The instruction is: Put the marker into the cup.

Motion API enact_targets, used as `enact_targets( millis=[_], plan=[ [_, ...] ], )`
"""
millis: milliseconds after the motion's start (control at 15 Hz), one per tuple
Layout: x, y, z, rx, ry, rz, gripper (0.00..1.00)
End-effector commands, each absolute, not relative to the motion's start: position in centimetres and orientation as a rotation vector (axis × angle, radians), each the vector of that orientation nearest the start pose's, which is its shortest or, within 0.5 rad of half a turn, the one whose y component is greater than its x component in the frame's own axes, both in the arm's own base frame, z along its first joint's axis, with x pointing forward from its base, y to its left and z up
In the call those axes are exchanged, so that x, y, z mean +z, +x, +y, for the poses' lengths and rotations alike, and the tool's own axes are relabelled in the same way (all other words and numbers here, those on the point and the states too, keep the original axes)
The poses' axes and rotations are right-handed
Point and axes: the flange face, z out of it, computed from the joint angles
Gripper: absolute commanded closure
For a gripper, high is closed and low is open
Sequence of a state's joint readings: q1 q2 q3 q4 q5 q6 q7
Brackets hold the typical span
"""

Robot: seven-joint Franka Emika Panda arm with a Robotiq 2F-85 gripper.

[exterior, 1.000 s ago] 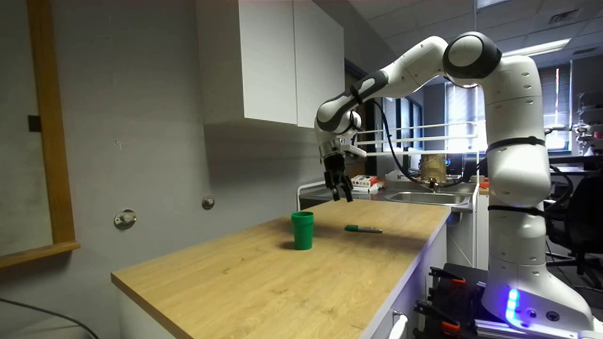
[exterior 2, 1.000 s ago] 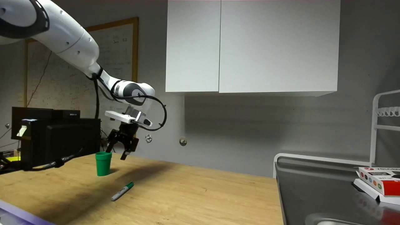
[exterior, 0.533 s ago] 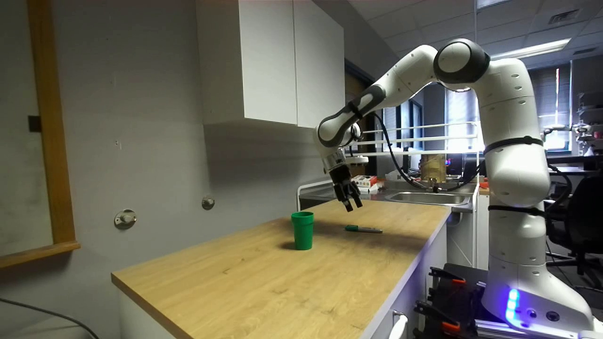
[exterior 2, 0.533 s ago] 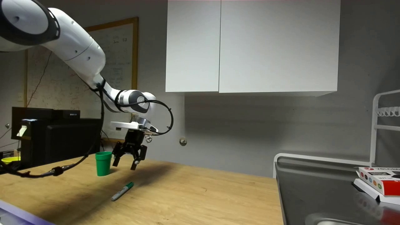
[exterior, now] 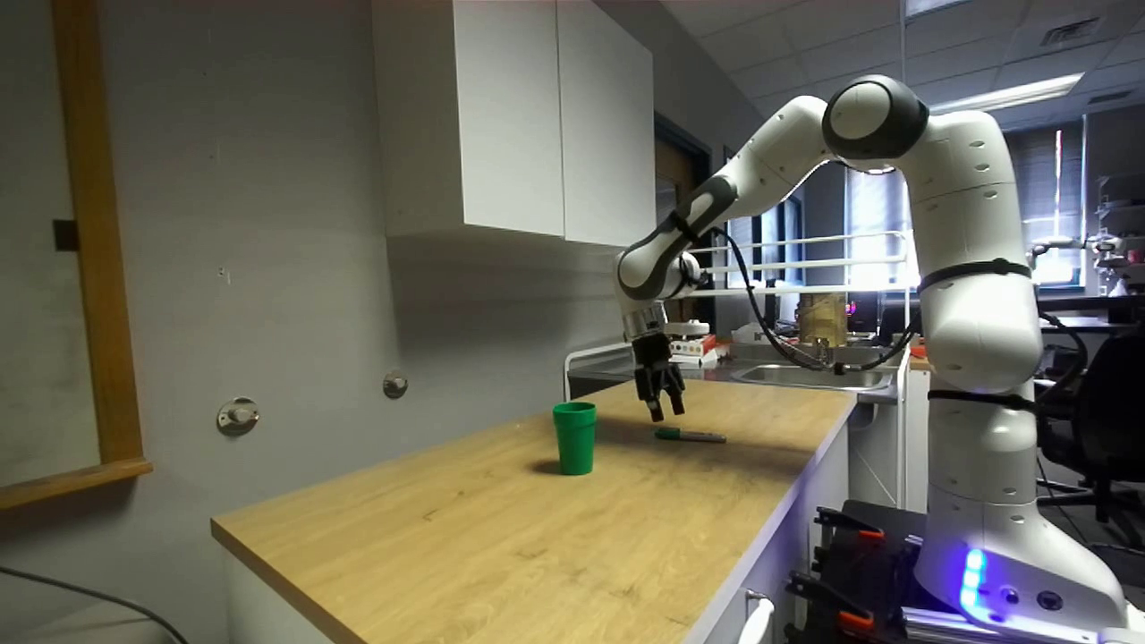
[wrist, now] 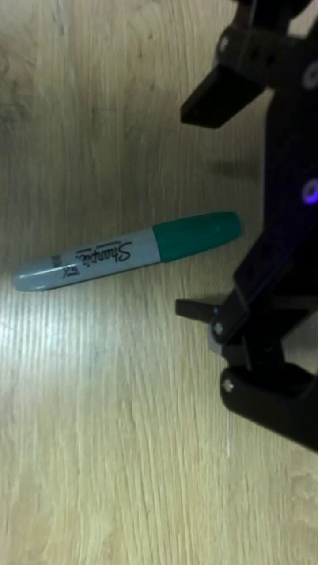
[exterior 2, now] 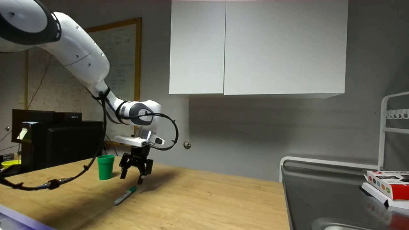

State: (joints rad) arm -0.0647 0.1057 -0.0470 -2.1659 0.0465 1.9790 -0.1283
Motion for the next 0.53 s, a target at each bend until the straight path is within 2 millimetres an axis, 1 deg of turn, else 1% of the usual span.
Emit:
enact_targets(
  millis=[0, 133, 333, 467],
  plan=[
    [31.1, 49.5, -5.3, 0.301, -3.022, 0.046, 0.0],
    [30.2, 48.7, -5.2, 0.257, -3.016, 0.069, 0.0],
    [29.0, 46.9, -5.3, 0.226, -3.01, 0.103, 0.0],
    [28.8, 45.8, -5.5, 0.218, -3.017, 0.119, 0.0]
  ],
)
